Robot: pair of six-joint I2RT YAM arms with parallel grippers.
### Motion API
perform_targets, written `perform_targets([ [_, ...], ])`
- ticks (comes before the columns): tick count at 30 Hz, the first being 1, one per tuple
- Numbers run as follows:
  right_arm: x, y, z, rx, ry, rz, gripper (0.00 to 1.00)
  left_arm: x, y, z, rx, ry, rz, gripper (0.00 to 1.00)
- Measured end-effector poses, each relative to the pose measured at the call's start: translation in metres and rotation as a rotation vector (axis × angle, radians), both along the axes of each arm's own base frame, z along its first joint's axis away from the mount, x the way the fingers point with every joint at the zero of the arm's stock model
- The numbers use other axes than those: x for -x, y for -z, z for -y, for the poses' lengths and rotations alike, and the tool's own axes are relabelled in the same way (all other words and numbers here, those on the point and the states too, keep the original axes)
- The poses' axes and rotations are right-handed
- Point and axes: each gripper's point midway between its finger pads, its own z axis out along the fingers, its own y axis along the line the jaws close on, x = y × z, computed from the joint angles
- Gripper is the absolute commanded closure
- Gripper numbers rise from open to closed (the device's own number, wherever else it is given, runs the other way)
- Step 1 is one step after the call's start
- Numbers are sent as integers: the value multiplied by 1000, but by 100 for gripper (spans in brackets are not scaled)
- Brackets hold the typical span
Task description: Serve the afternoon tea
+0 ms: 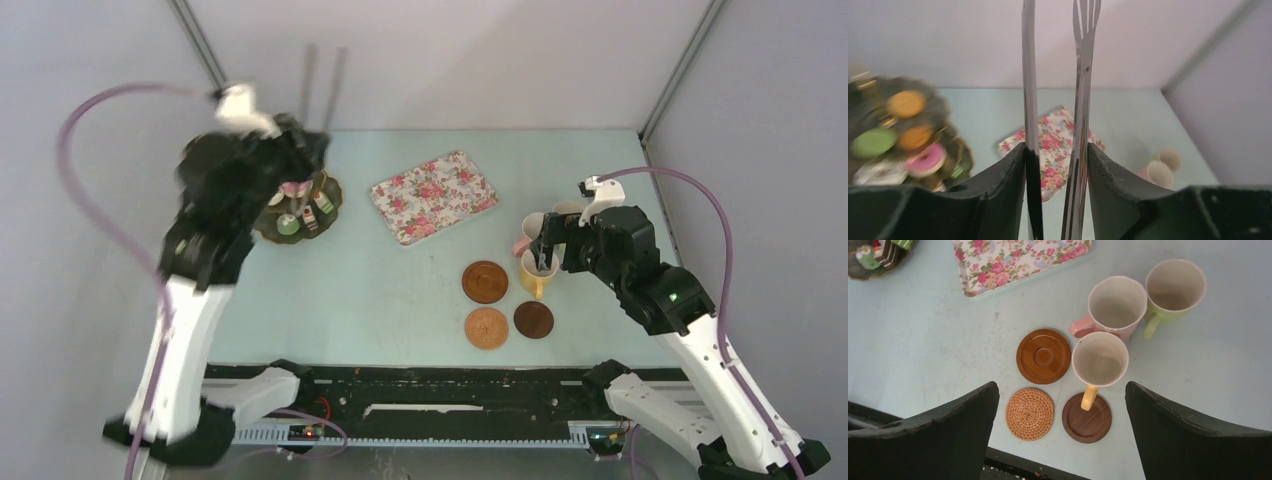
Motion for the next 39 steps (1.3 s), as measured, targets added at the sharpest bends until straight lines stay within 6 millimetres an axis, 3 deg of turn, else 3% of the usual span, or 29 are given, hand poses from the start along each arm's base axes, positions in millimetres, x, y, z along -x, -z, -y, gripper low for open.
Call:
perform_targets([
  [2, -2, -1, 6, -7, 28, 1, 0, -38, 13, 38, -76, 128, -41, 51],
  [4, -3, -3, 11, -17, 54, 3, 0, -75, 43, 72, -158, 256, -107, 51],
  [7, -2, -5, 18, -23, 86, 9, 0, -127, 121, 111, -306, 431, -290, 51],
  [9, -1, -8, 22, -28, 105, 13, 0, -151, 171, 126, -376, 512, -392, 50],
  [11, 0, -11, 26, -31, 127, 19, 0, -161, 222, 133, -435, 580, -497, 51],
  [14, 3, -9, 32, -26, 158, 7, 0, -161, 273, 135, -499, 655, -619, 50],
  [28, 7, -2, 44, 23, 215, -66, 0, -194, 349, 151, -569, 743, -678, 44],
  [39, 10, 12, 45, 63, 216, -129, 0, -198, 384, 140, -558, 730, -725, 36],
])
